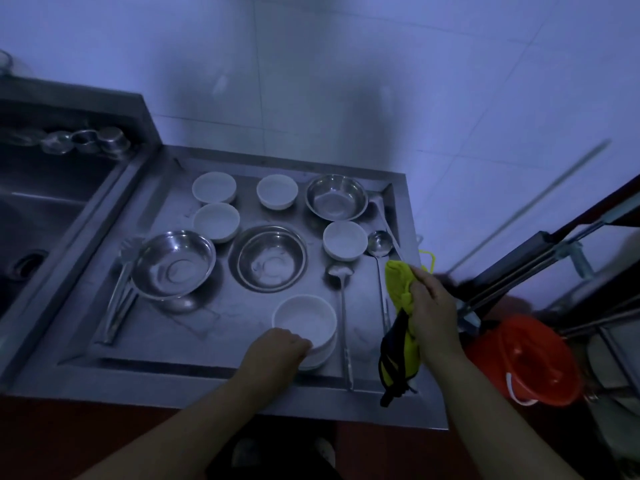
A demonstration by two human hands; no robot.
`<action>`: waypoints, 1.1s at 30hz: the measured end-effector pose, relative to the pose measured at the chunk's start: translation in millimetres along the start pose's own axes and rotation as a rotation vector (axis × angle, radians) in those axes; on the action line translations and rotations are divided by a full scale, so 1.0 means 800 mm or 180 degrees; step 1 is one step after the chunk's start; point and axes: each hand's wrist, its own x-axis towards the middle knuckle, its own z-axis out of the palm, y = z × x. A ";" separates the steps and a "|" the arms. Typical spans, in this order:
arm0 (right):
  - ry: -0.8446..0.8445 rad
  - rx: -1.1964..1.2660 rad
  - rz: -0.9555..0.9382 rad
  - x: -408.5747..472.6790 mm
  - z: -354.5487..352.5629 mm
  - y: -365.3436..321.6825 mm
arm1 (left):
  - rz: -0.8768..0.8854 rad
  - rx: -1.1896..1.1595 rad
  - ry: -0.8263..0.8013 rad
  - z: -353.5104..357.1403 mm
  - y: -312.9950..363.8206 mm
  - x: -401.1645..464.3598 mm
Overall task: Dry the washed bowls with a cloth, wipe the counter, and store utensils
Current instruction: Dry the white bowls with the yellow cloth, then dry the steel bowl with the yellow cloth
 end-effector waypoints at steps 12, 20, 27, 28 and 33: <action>-0.0539 -0.0098 -0.0272 0.022 0.017 -0.014 | 0.0194 0.0047 0.0286 0.039 0.008 -0.010; -0.0919 0.0053 -0.0454 0.020 0.084 -0.062 | -0.2673 -0.1552 0.1422 0.007 -0.062 -0.035; -0.1027 0.0129 -0.0474 0.005 0.160 -0.092 | -0.4675 -0.3891 0.1310 0.000 -0.209 -0.057; -0.1003 0.0090 -0.0494 0.004 0.171 -0.094 | -0.4713 -0.4235 0.1301 0.005 -0.228 -0.057; -0.0844 0.0057 -0.0454 -0.012 0.234 -0.106 | -0.4840 -0.5688 0.1902 0.014 -0.291 -0.047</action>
